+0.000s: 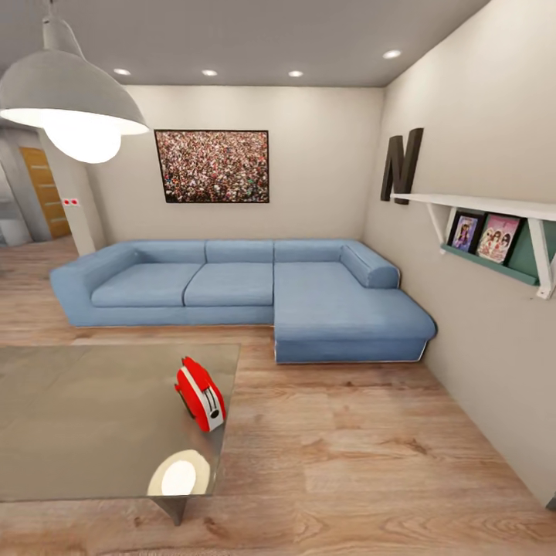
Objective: Turn on the radio receiver that's on the table in the living room.
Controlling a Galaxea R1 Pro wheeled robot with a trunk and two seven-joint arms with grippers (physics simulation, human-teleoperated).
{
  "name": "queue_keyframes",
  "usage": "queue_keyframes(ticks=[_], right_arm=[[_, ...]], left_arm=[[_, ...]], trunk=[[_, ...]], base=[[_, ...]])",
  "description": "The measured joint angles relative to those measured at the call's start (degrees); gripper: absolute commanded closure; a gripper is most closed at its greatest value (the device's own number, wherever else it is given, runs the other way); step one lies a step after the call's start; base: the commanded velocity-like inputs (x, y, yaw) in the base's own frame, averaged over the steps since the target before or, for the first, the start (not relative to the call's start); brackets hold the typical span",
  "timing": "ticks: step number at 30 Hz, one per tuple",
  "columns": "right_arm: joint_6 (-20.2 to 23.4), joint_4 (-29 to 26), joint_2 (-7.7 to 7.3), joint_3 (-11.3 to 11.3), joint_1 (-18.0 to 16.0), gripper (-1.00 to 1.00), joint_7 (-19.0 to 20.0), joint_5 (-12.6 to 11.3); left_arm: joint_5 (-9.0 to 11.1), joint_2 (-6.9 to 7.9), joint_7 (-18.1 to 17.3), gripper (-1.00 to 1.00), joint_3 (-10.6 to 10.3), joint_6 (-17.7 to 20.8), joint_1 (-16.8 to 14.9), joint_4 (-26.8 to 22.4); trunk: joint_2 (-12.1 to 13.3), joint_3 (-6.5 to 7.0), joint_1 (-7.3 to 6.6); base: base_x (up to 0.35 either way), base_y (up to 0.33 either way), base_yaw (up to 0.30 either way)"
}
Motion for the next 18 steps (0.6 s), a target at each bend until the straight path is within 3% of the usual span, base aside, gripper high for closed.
queue_keyframes(ticks=[4,5,7,18], right_arm=[[0.0,0.0,0.01,0.0,0.0,-1.0,0.0,0.0],[0.0,0.0,-0.02,0.0,0.0,-1.0,0.0,0.0],[0.0,0.0,-0.01,0.0,0.0,-1.0,0.0,0.0],[0.0,0.0,0.01,0.0,0.0,-1.0,0.0,0.0]], left_arm=[[1.7,0.97,-0.1,-1.0,2.9,0.0,0.0,0.3],[2.0,1.2,-0.1,-1.0,4.7,0.0,0.0,0.8],[2.1,1.28,-0.3,-1.0,5.3,-0.2,0.0,1.0],[1.9,1.16,-2.6,-1.0,5.9,-1.1,0.0,1.2]], trunk=[[0.0,0.0,0.0],[0.0,0.0,0.0],[0.0,0.0,0.0],[0.0,0.0,0.0]], base=[[0.001,0.0,0.25],[0.0,0.0,0.25],[0.0,0.0,0.25],[0.0,0.0,0.25]])
